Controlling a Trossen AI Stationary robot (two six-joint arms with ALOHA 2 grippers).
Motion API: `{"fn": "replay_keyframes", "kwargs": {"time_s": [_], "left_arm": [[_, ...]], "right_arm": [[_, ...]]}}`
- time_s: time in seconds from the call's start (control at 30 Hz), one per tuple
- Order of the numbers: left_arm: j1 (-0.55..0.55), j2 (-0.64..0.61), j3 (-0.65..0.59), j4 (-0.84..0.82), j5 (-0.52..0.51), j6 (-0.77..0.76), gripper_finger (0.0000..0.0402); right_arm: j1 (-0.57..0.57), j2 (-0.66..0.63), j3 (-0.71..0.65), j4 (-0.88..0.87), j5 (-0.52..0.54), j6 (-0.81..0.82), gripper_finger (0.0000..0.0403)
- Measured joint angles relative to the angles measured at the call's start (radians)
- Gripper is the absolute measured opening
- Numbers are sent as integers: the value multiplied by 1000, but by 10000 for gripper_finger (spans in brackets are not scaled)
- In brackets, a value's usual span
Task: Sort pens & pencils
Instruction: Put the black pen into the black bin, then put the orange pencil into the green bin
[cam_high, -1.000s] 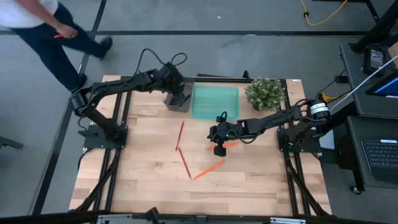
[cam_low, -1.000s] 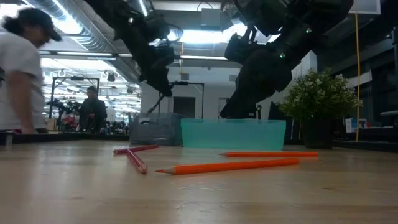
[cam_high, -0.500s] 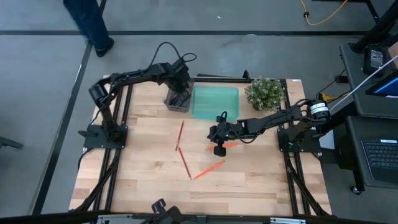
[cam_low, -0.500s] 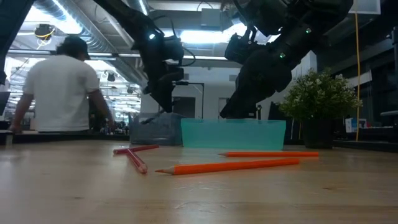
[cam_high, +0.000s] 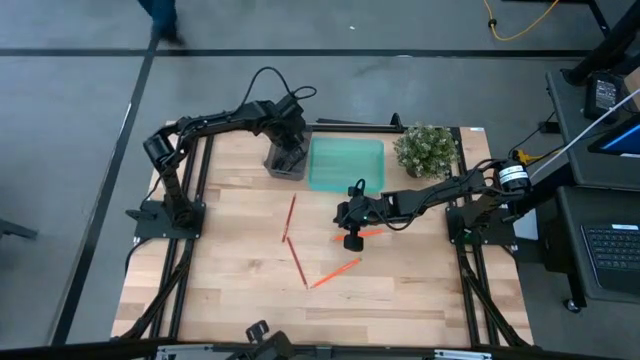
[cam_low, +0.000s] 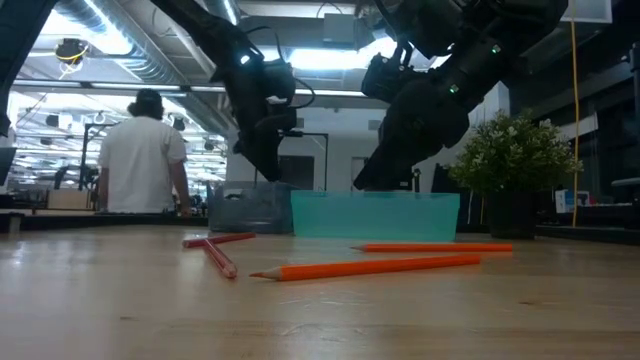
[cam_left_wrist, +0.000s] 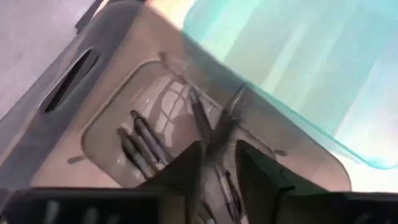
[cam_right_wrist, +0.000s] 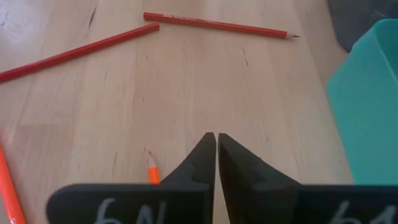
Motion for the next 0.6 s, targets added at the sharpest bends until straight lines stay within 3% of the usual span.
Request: {"fn": "replay_keyframes", "kwargs": {"time_s": [0.17,0.4,0.6], "left_arm": [[-21,0,0,9,-2,68,127],[-40,-22,-1,6,-3,120,128],[-80,-121,-14,15,-5,132,129]], "right_arm": [[0,0,0,3,0,0,21],[0,0,0,3,0,1,21],[0,0,0,-3,0,1,21]]}}
